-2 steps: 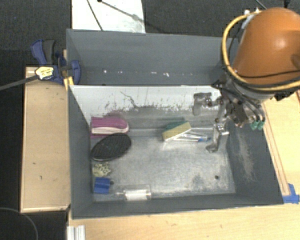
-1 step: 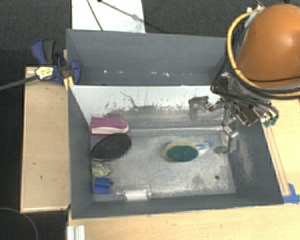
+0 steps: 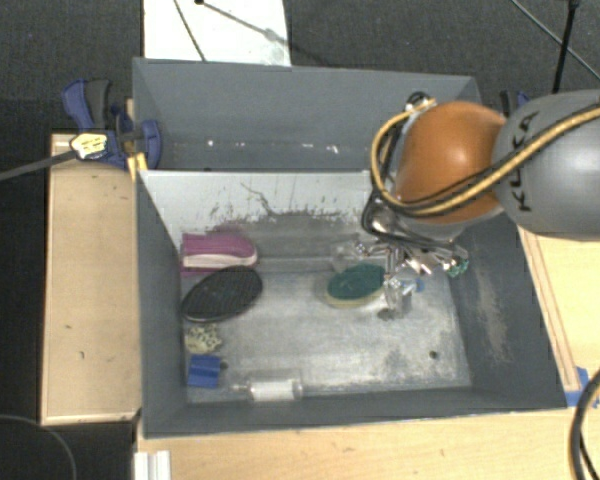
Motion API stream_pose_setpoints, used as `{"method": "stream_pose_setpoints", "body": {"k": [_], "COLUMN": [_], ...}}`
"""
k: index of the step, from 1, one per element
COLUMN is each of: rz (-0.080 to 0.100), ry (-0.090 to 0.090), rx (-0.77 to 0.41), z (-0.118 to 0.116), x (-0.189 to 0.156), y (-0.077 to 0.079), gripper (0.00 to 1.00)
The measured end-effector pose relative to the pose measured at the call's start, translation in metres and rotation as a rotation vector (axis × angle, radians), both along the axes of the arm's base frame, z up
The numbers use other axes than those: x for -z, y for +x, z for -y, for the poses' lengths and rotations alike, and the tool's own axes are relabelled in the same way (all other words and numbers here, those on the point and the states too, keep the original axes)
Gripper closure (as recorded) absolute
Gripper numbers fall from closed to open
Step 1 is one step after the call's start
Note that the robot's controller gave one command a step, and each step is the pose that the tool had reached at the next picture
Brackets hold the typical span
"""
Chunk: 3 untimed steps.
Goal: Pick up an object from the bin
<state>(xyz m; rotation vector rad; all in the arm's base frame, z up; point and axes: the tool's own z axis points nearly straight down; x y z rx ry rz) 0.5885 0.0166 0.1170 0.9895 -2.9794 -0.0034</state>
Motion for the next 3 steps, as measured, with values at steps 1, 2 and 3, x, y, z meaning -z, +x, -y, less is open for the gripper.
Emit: {"method": "stream_pose_setpoints", "body": {"k": [1,2,3], "rz": [0.004,0.006,0.014], "ry": [0.001,0.001,0.000], "rx": [-0.012,-0.012,-0.016], "z": [0.011,0.011,-0.006], "x": [0.039,0.037,-0.092], "y": [-0.003,-0.002,-0.014], "gripper": [0.00,1.00,1.00]}}
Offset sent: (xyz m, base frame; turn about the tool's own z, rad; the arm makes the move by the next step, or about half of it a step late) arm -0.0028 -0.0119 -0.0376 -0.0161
